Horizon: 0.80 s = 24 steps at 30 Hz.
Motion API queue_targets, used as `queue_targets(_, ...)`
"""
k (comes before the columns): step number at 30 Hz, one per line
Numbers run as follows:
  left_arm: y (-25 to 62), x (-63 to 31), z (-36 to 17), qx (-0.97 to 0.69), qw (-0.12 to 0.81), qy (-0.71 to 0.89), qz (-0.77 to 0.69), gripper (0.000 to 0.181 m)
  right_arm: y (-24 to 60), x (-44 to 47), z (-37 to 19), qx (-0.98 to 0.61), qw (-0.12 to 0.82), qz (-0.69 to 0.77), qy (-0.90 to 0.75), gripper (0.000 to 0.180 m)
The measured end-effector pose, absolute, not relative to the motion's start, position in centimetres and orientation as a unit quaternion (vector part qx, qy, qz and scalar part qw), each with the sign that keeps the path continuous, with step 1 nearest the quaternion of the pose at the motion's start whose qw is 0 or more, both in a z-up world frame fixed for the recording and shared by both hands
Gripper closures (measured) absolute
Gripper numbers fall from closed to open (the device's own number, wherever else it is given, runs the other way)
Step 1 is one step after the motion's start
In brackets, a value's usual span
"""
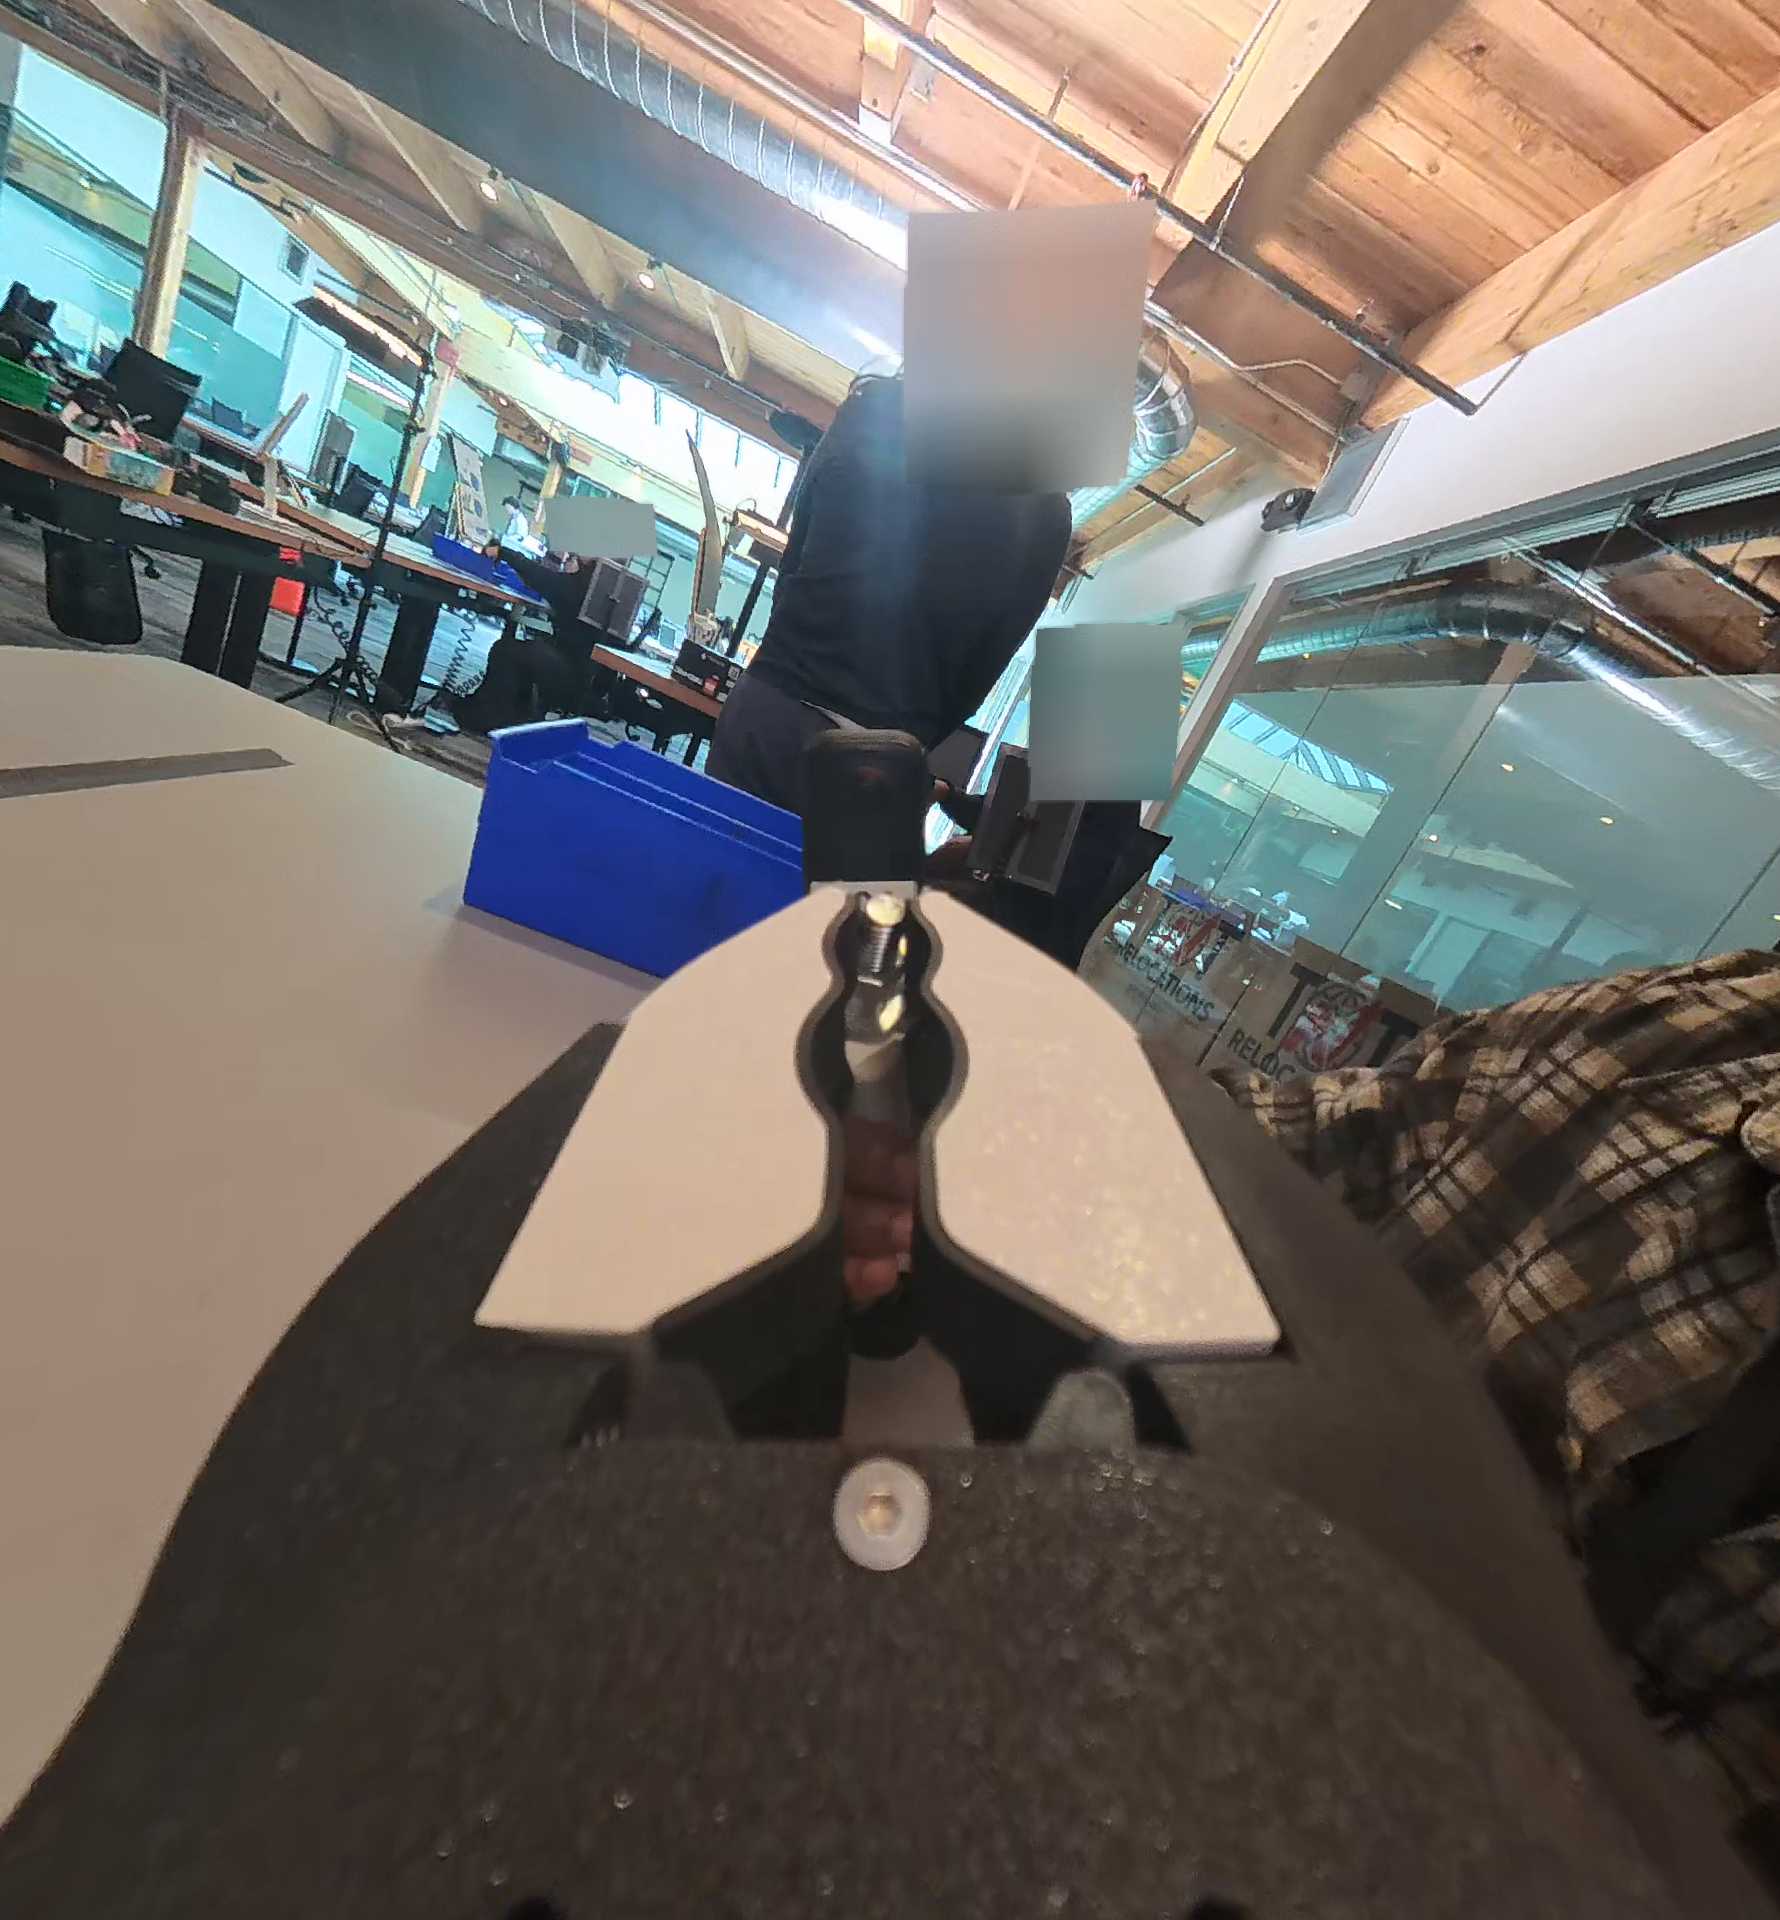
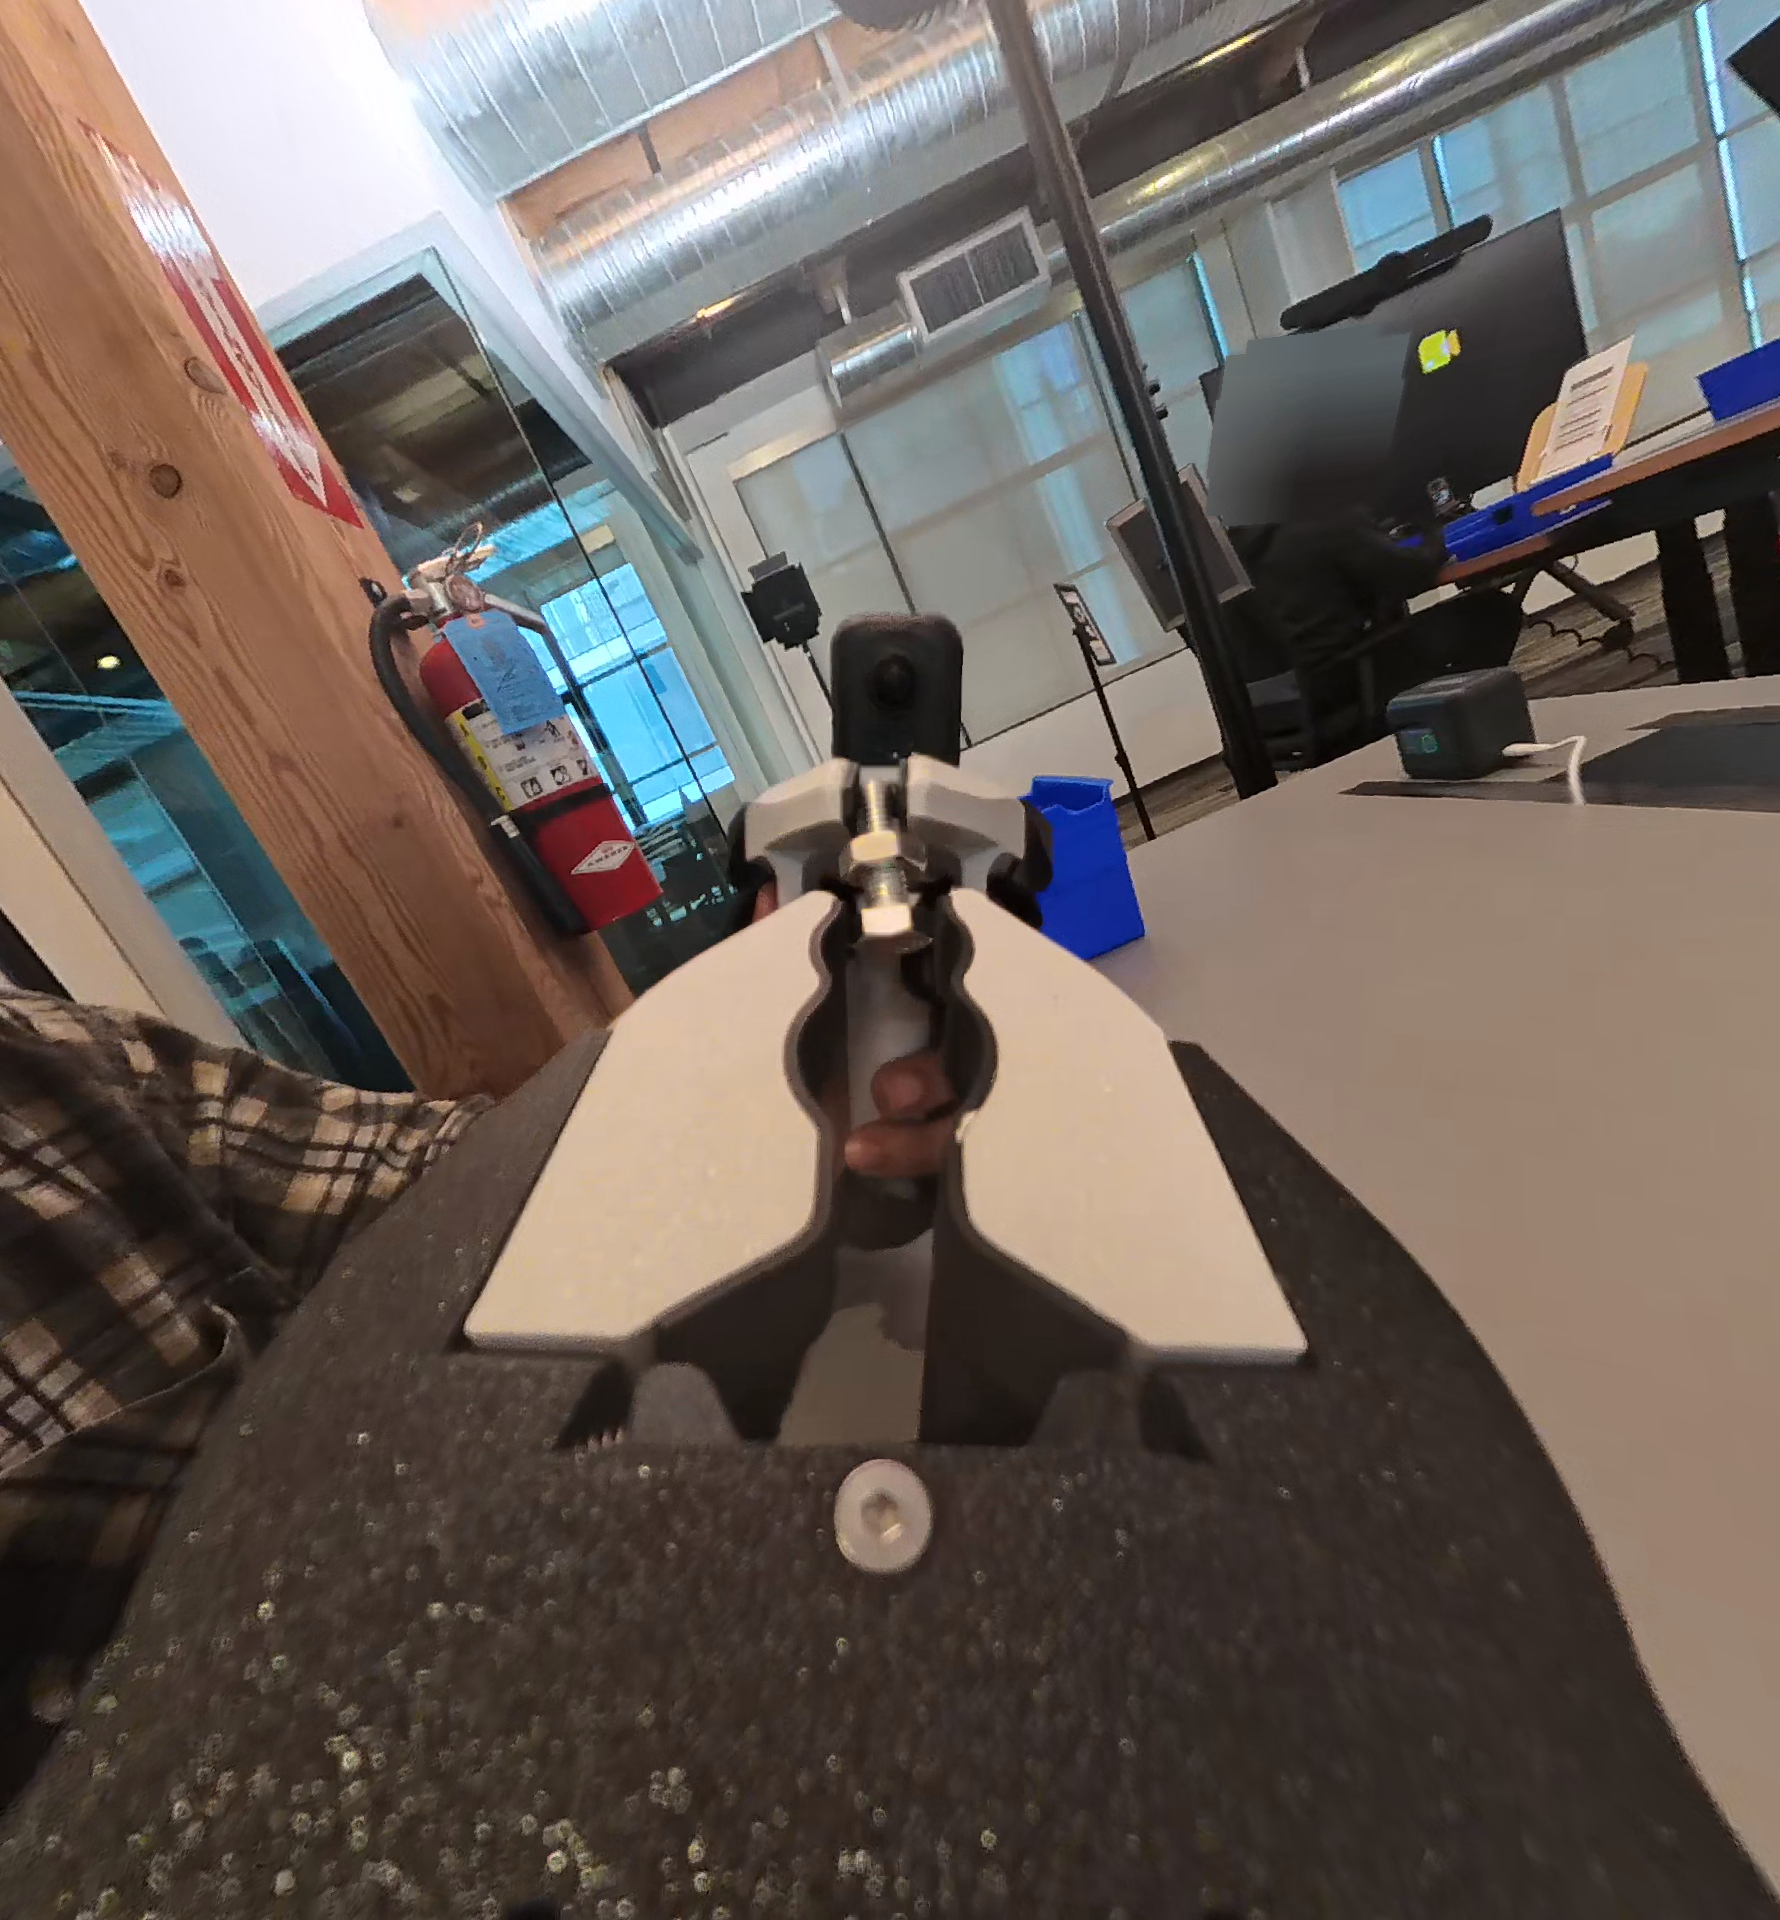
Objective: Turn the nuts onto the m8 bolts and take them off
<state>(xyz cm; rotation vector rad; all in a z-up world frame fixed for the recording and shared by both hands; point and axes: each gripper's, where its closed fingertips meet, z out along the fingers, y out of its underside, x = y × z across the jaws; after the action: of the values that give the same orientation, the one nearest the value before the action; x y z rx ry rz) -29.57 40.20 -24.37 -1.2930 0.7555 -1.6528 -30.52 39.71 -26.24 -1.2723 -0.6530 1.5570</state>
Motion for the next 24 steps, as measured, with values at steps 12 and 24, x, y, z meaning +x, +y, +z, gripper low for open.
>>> queue_targets(12,39.1,-28.8,-26.8,-0.582,0.393,0.403,-0.586,0.174,39.3,-30.5,-29.4,-0.594,0.428,0.565,-0.381,0.149)
queue_targets(24,39.8,-28.3,-30.3,-0.616,0.372,0.452,-0.527,0.174,40.5,-27.9,-32.1,-0.635,0.416,0.469,-0.452,0.146)
